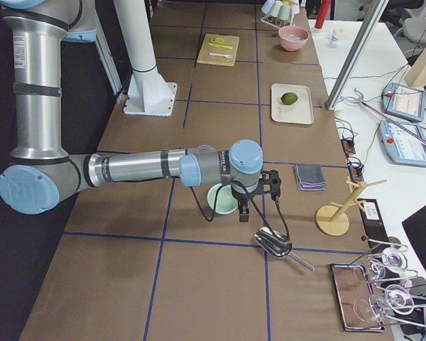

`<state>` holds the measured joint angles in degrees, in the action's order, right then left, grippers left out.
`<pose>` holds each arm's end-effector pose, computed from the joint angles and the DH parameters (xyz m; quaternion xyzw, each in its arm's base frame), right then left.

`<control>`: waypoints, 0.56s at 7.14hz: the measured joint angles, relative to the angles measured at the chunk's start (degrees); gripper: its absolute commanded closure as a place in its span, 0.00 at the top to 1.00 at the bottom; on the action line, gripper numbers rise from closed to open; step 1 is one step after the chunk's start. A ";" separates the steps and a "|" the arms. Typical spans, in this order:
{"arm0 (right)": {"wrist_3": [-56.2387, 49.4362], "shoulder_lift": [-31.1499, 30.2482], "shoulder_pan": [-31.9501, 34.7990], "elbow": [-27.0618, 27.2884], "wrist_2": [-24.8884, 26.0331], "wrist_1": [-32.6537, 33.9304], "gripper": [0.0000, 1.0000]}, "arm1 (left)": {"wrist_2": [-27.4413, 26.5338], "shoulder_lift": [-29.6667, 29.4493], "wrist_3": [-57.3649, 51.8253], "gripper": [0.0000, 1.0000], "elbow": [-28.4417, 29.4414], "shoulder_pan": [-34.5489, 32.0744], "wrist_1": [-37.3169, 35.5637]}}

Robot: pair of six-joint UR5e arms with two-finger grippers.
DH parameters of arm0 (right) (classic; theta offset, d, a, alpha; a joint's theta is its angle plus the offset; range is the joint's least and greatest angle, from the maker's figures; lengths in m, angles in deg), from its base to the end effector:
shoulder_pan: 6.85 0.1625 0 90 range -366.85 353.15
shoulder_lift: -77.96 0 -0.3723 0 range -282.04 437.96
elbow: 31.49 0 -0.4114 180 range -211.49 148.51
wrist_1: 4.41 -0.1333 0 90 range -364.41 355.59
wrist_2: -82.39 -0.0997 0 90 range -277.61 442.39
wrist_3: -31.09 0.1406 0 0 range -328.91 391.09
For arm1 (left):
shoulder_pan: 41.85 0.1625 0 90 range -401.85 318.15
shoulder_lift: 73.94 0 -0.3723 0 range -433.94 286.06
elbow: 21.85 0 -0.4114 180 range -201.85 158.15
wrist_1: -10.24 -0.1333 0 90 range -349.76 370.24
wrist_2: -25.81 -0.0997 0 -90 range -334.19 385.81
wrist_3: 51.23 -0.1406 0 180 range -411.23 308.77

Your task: Place spoon in bowl

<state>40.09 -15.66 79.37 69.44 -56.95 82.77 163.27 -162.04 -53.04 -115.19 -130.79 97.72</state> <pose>-0.0063 -0.4995 0.5544 0.0335 -0.4221 0.0044 0.9059 -0.0205 -0.4973 0.6212 -0.0060 0.4025 0.0191 0.9152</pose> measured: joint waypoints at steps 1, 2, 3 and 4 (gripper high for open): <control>4.49 -1.33 -1.86 -0.15 0.12 -4.30 1.00 | 0.00 0.02 0.06 1.00 0.00 0.00 -0.01; 9.99 -2.96 -4.09 -0.85 0.60 -10.62 1.00 | 0.00 0.03 0.13 1.00 -0.03 0.00 -0.01; 15.84 -4.00 -6.73 -2.87 1.64 -17.89 1.00 | 0.00 0.03 0.18 1.00 -0.06 0.00 0.01; 21.96 -4.43 -9.79 -6.20 3.14 -26.35 1.00 | -0.02 0.04 0.23 1.00 -0.07 0.00 -0.01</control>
<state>62.04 -20.09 69.58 63.24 -53.80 56.42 163.26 -162.01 -52.81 -115.26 -130.79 97.71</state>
